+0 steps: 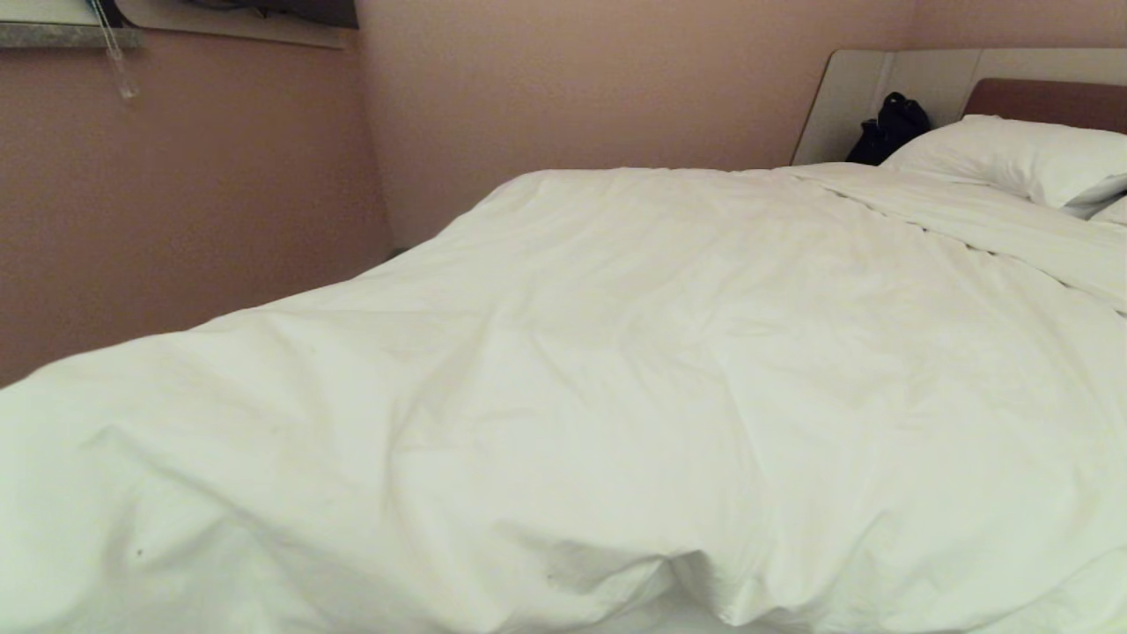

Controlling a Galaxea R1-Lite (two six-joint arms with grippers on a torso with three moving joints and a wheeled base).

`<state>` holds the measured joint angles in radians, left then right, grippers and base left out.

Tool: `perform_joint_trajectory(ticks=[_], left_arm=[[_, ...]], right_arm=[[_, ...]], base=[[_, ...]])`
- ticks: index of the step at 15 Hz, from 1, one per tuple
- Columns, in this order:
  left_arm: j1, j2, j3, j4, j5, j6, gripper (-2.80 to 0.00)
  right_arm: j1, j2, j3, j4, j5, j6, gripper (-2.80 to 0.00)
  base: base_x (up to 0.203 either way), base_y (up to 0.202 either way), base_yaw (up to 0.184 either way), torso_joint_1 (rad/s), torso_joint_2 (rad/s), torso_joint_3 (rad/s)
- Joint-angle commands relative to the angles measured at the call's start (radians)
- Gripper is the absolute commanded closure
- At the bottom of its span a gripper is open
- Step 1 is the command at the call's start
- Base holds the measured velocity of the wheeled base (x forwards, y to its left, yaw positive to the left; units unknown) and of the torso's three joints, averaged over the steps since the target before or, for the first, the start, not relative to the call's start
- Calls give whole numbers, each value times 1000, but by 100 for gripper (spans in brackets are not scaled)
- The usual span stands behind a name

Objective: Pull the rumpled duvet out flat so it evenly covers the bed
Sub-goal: Flatten the corners of the folded blanket

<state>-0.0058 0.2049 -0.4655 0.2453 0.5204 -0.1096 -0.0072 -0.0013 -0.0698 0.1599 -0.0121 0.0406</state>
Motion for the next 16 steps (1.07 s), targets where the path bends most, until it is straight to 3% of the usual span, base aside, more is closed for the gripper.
perform_joint_trajectory(ticks=[1,3,6,9,11,16], left_arm=[[13,-23,-16,-5,-39,-1,0],[13,-31,-40,-7,-87,0,0],[13,-47,-60,-6,-243,11,0],[12,-59,-75,-6,-335,13,0],[12,-66,-103,-5,-368,15,0],[12,-59,-226,-6,-373,66,0]], right_arm=[[0,1,32,-133,25,-57,0],[0,1,70,-195,29,-139,0],[0,1,70,-151,26,-134,0],[1,1,68,-152,20,-103,0],[1,1,70,-154,17,-85,0],[0,1,70,-154,18,-64,0]], base=[[0,0,0,0,0,0],[0,0,0,0,0,0],[0,0,0,0,0,0],[0,0,0,0,0,0],[0,0,0,0,0,0],[0,0,0,0,0,0]])
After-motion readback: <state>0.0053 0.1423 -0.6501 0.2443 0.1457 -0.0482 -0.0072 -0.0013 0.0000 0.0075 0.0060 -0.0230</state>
